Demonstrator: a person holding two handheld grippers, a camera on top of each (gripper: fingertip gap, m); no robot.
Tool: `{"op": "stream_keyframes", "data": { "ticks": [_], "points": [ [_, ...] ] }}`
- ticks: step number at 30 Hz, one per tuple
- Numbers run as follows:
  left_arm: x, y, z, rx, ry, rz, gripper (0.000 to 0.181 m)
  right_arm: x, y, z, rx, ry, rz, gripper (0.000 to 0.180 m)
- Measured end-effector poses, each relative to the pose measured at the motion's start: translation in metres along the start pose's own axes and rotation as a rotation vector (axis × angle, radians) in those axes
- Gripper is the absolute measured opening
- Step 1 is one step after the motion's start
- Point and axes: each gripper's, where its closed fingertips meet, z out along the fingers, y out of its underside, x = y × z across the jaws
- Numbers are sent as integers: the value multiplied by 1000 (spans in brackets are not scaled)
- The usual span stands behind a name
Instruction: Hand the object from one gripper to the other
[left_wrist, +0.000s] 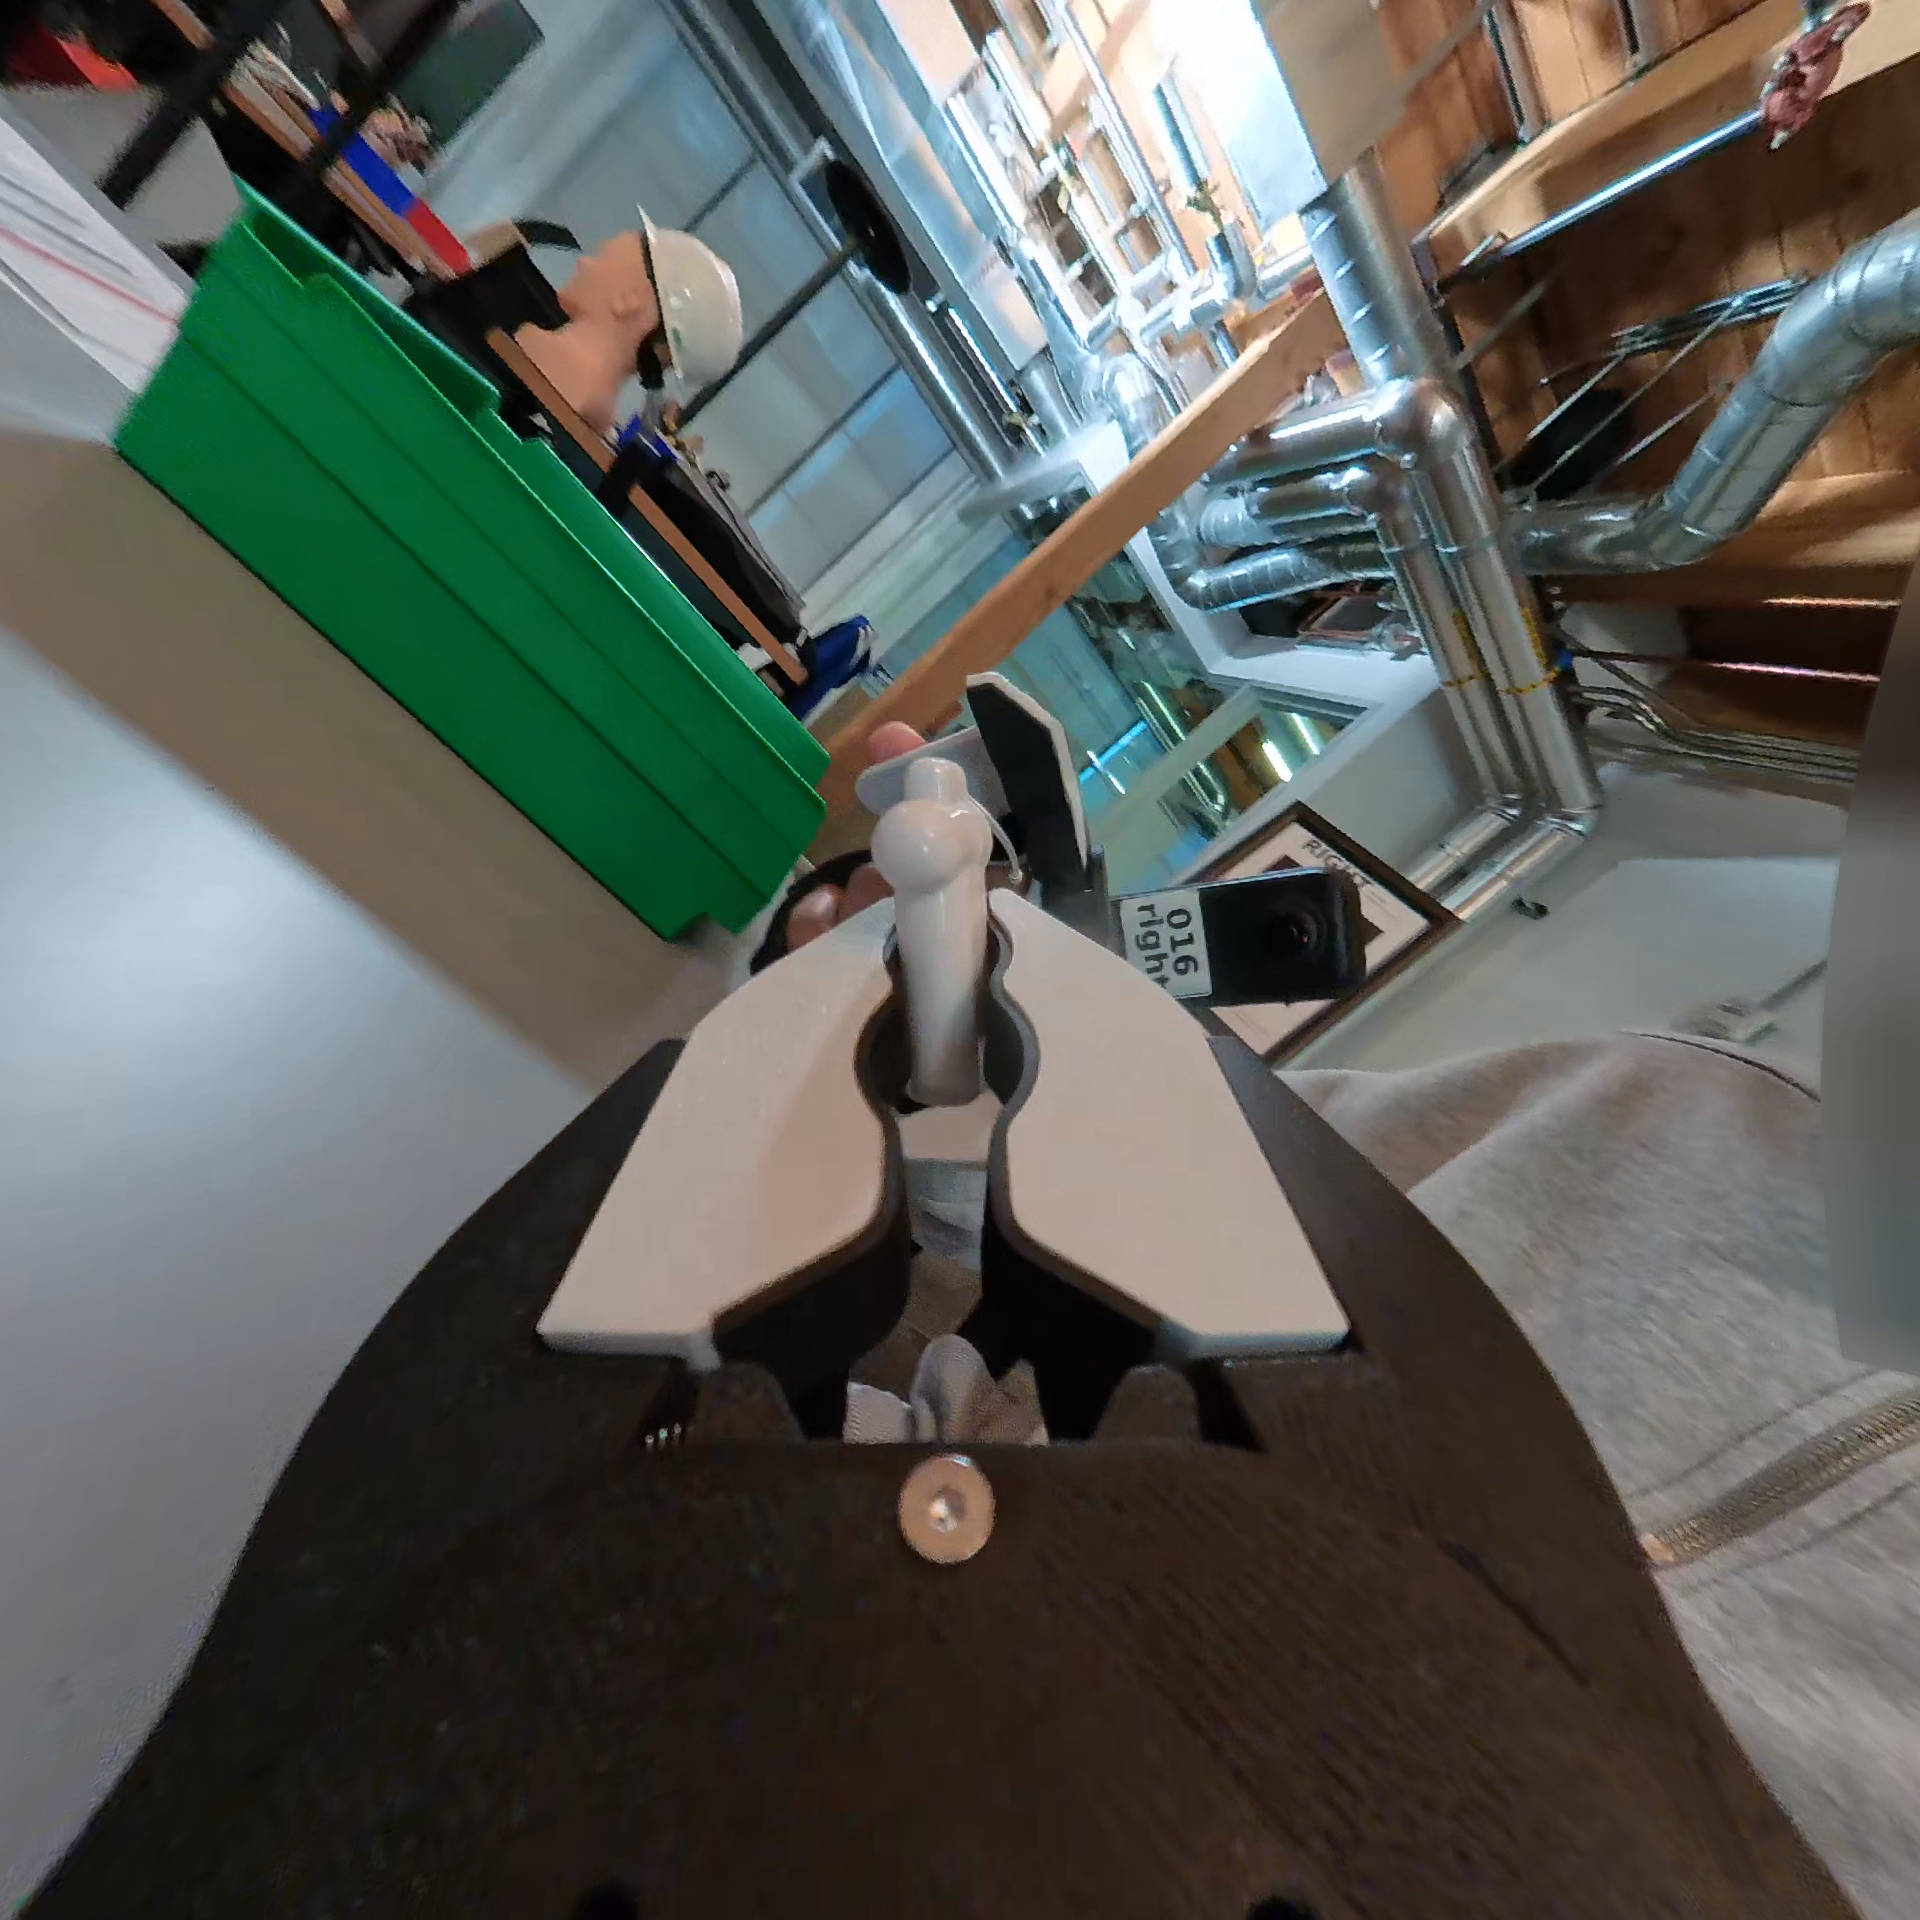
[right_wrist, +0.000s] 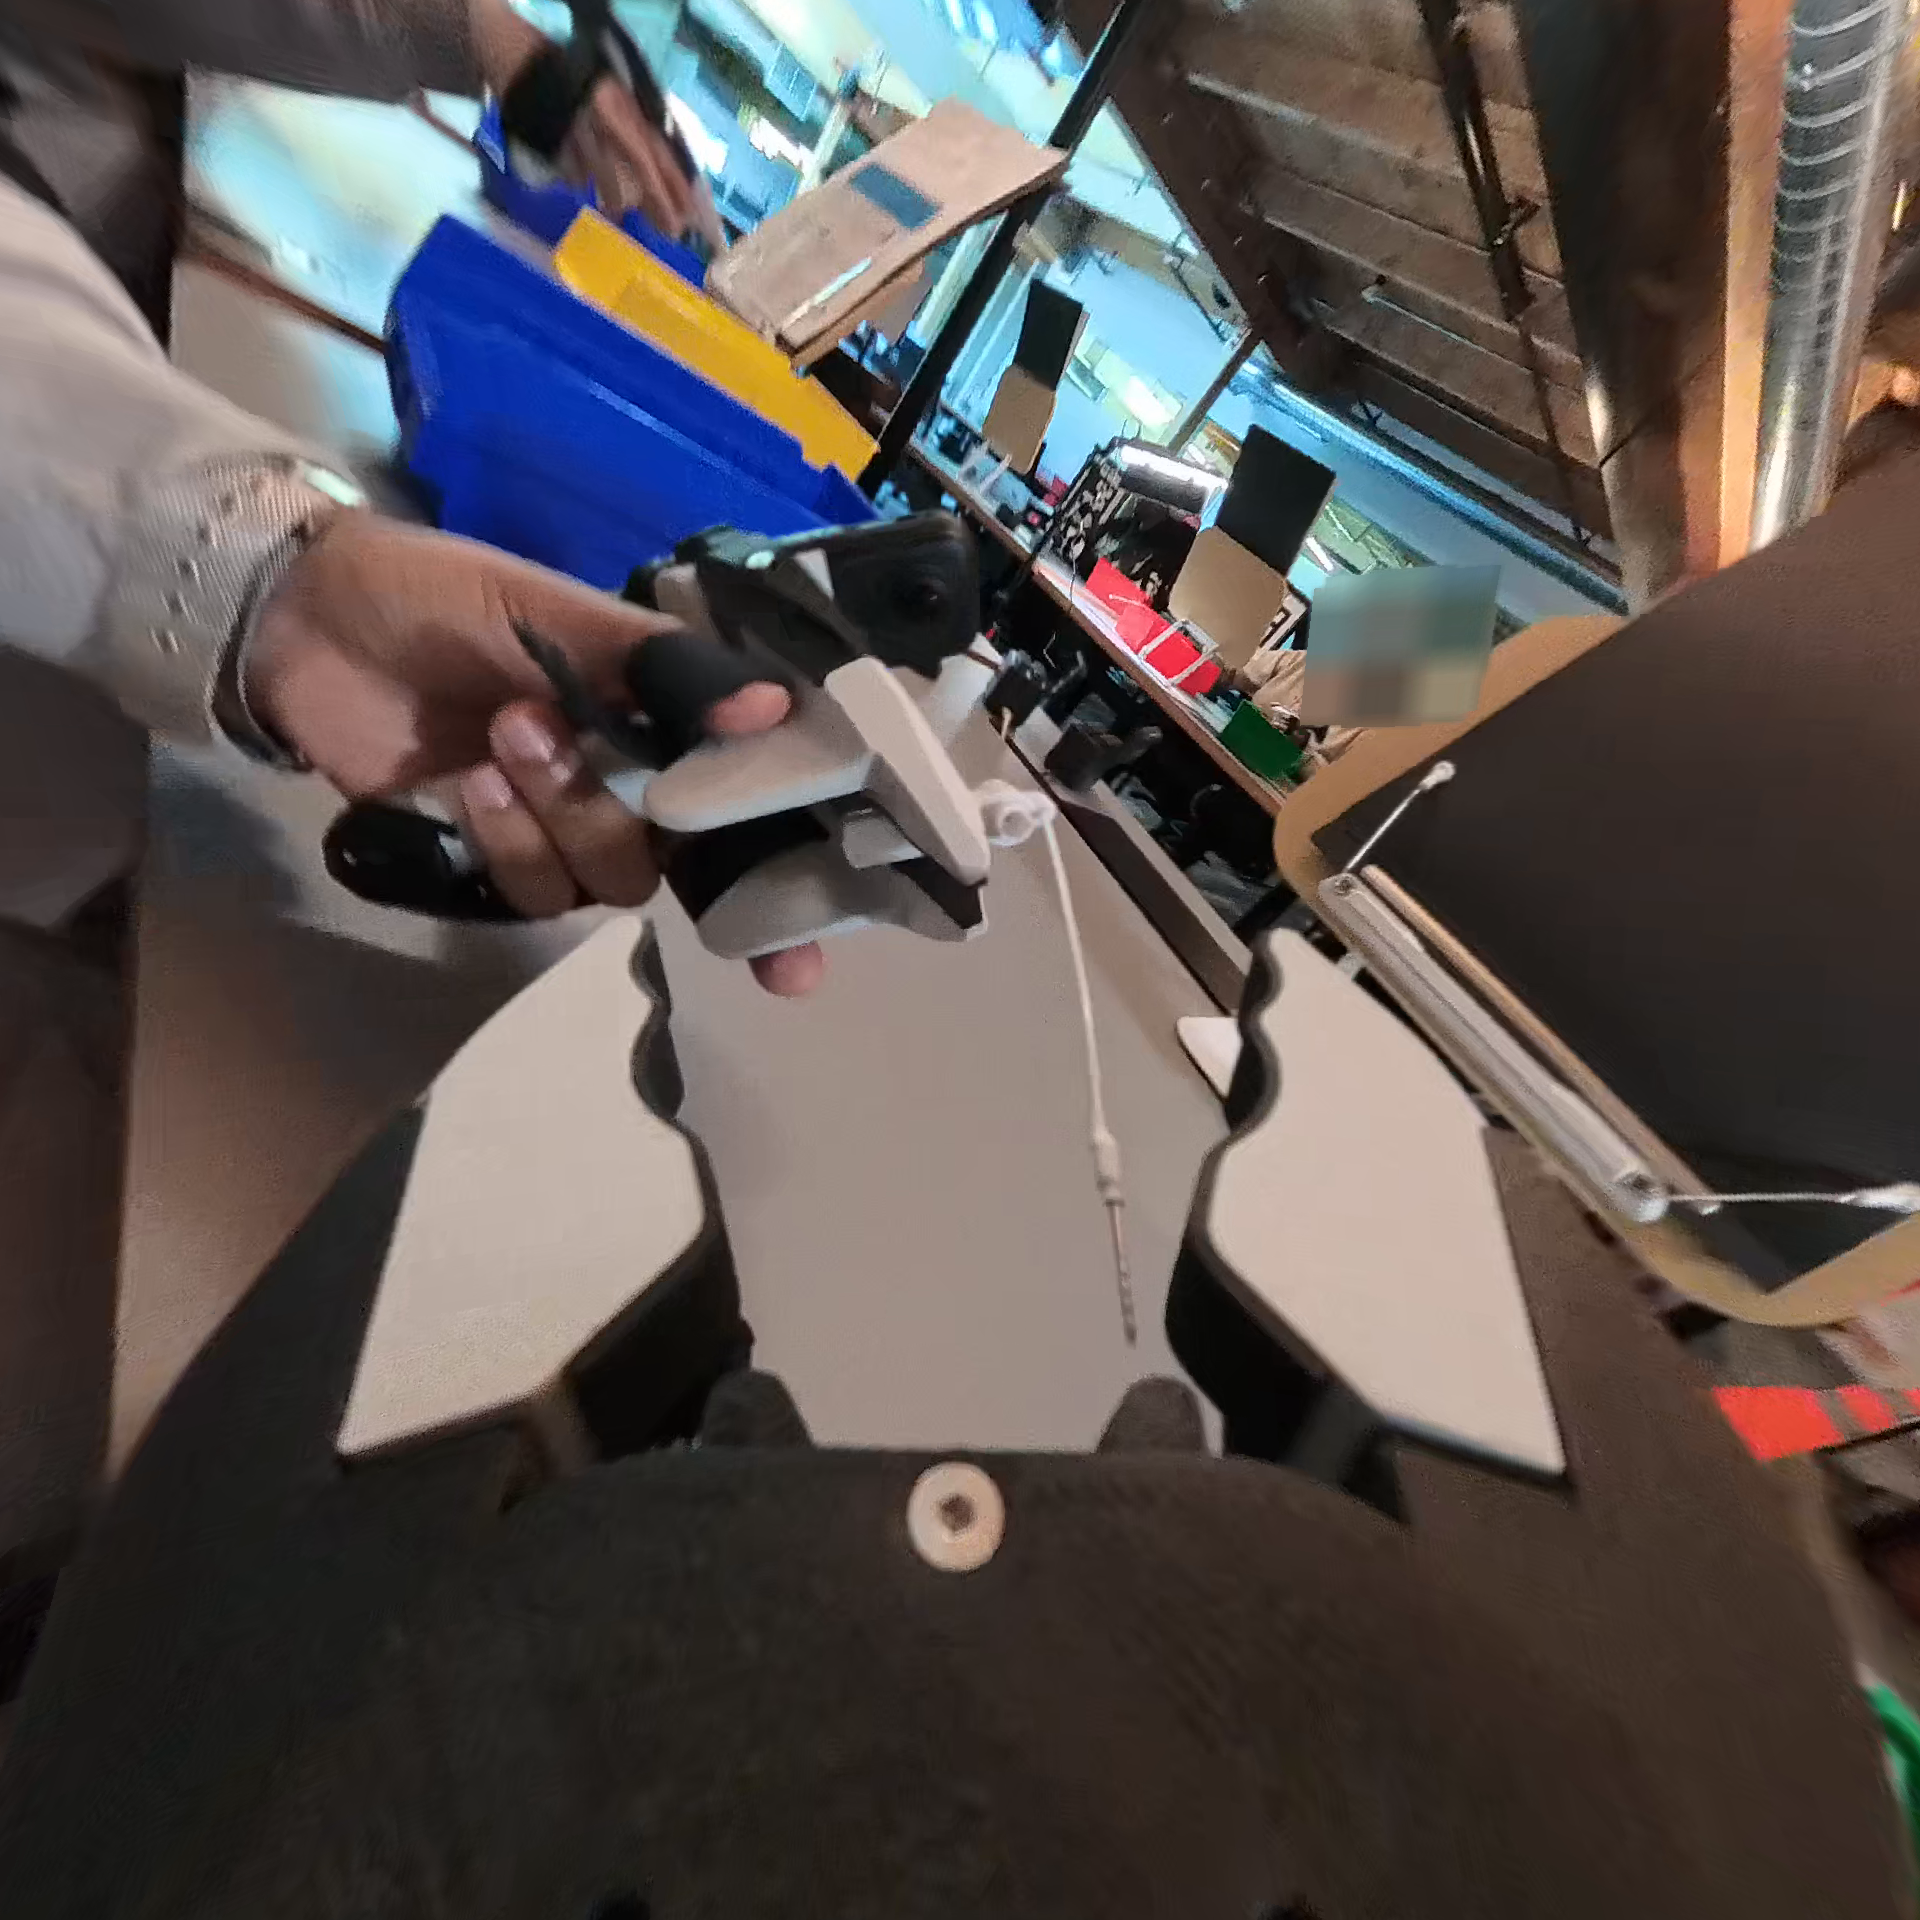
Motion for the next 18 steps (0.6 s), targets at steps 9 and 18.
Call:
{"op": "stream_keyframes", "data": {
  "ticks": [9,18],
  "points": [
    [12,29,22,-97,74,-66,8,-7,7,0,-42,-37,-52,83],
    [12,42,27,-166,68,-65,8,-20,0,1,-11,-86,-78,74]
  ]
}}
